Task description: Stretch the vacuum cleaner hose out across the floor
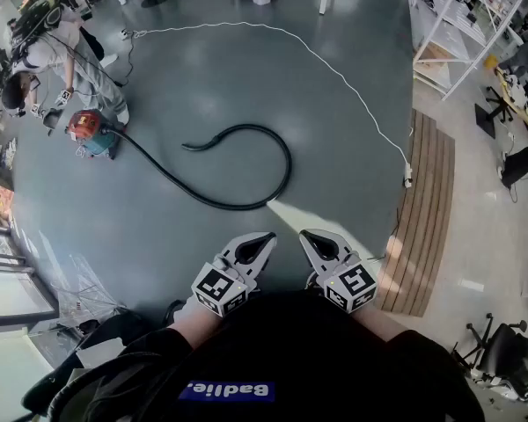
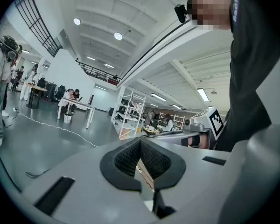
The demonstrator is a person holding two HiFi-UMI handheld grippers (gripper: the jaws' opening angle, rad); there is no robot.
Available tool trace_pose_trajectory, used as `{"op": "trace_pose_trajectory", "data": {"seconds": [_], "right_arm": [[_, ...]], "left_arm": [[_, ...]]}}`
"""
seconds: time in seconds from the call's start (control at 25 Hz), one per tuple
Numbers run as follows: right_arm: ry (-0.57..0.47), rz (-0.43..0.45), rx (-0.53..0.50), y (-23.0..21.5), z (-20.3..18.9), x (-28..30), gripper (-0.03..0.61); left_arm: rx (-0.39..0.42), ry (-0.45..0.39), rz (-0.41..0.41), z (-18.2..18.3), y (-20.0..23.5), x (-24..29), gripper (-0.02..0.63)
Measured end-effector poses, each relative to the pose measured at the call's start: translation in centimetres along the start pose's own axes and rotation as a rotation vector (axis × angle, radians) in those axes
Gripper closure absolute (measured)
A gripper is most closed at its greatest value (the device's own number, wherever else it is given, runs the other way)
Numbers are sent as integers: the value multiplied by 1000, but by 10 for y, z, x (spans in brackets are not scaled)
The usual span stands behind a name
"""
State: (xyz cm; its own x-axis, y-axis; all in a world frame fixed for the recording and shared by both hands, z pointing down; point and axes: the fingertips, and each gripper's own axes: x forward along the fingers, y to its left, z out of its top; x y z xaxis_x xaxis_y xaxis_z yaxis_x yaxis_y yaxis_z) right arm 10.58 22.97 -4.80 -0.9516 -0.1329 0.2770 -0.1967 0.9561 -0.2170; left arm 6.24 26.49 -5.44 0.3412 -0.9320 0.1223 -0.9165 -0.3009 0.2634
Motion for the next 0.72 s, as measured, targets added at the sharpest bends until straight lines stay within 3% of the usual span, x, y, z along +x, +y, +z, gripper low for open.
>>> {"op": "trace_pose_trajectory", "data": {"seconds": [0.72], "right_arm": [[-20, 22, 58, -20, -8, -15, 584]], "left_arm": [[-22, 19, -27, -10, -12, 28, 617]]}}
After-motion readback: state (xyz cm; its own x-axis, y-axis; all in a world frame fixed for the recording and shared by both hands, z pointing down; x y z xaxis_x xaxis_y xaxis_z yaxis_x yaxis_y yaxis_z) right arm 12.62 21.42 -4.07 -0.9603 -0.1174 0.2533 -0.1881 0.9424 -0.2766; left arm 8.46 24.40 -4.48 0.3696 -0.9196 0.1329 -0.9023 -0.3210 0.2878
